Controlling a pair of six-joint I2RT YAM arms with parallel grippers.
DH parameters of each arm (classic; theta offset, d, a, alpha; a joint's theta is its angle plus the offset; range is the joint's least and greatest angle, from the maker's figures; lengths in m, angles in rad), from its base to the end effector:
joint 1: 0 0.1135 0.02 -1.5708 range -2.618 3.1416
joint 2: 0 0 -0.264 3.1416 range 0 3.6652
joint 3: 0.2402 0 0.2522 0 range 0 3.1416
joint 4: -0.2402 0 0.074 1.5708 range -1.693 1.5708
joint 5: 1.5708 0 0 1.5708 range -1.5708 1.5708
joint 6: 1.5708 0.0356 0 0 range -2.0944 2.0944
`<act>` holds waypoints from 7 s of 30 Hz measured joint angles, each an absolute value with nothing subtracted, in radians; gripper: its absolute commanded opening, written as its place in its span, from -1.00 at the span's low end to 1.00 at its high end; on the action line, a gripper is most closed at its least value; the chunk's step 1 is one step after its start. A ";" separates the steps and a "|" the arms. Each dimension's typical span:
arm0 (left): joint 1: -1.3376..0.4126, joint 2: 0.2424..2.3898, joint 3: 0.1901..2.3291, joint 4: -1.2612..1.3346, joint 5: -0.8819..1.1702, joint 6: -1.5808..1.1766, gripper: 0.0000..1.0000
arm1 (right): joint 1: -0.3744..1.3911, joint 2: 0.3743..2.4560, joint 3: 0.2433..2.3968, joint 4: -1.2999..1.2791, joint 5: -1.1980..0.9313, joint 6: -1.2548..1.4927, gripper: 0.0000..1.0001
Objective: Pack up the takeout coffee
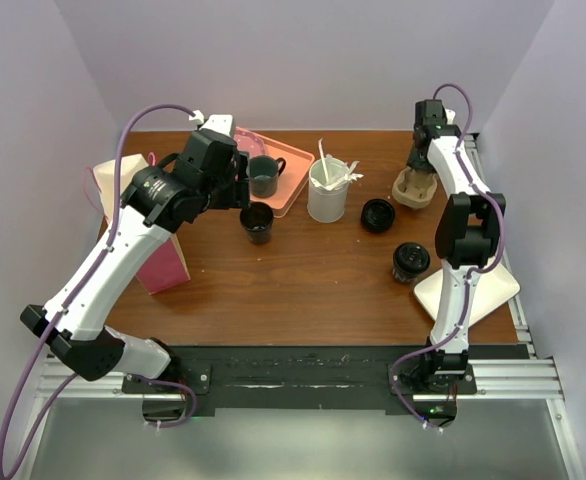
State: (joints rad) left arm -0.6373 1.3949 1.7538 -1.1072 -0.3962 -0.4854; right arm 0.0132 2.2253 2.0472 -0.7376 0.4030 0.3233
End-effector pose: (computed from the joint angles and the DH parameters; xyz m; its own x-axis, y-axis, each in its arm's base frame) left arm 0.2174 -0.1439 0.4429 -0.6337 -0.0663 -0.7707 0.0294 0.9935 -0.1097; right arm 0.4976 -0.0074 0.2539 -0.6798 0.2833 -0.6765 0.4669 0.8785 -0.1013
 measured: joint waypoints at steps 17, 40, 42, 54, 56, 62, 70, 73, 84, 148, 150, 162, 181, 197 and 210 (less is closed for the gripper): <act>-0.637 1.395 1.754 -1.106 -0.371 -0.487 0.43 | 0.000 2.236 2.108 -0.745 0.428 0.245 -0.53; -0.619 1.456 1.886 -1.206 -0.588 -0.515 0.41 | -0.014 2.191 2.225 -0.832 0.336 0.249 -0.47; -0.593 1.455 1.897 -1.231 -0.653 -0.532 0.40 | -0.003 2.159 2.214 -0.852 0.318 0.251 -0.47; -0.445 1.356 1.868 -1.312 -0.939 -0.571 0.39 | 0.101 1.941 2.198 -0.879 0.199 0.261 -0.46; -0.440 1.356 1.835 -1.308 -0.961 -0.586 0.39 | 0.115 1.927 2.187 -0.877 0.179 0.261 -0.46; -0.387 1.449 1.794 -1.283 -0.924 -0.591 0.24 | 0.128 1.922 2.177 -0.896 0.077 0.282 -0.48; -0.368 1.516 1.815 -1.224 -0.866 -0.546 -0.85 | 0.152 1.923 2.213 -0.904 -0.042 0.339 -0.48; -0.368 1.503 1.813 -1.232 -0.842 -0.537 -1.00 | 0.167 1.923 2.213 -0.905 -0.047 0.347 -0.47; -0.368 1.276 1.785 -1.313 -0.587 -0.534 -1.00 | 0.178 1.917 2.240 -0.931 0.002 0.342 -0.47; -1.068 1.366 1.722 -1.112 -0.314 -0.758 -1.00 | 0.185 1.754 2.199 -1.047 0.114 0.281 -0.46; -1.069 1.378 1.722 -1.079 -0.311 -0.737 -1.00 | 0.185 1.739 2.199 -1.047 0.114 0.284 -0.46; -1.068 1.514 1.809 -0.927 -0.292 -0.632 -1.00 | 0.185 1.724 2.152 -1.047 0.113 0.287 -0.45; -1.063 1.608 1.978 -0.906 -0.385 -0.515 0.20 | 0.185 1.727 2.234 -1.095 0.070 0.288 -0.46; -0.982 1.562 2.063 -1.186 -0.555 -0.541 0.21 | 0.368 1.589 2.281 -1.063 -0.196 0.415 -0.48; -0.905 1.336 1.752 -1.127 -0.448 -0.566 -0.03 | 0.519 1.343 2.040 -0.801 -0.298 0.678 -0.48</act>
State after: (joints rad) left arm -0.9054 1.3357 1.7515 -1.1271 -0.4484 -0.5663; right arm 0.5186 1.3430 2.0403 -0.8013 -0.2977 0.6785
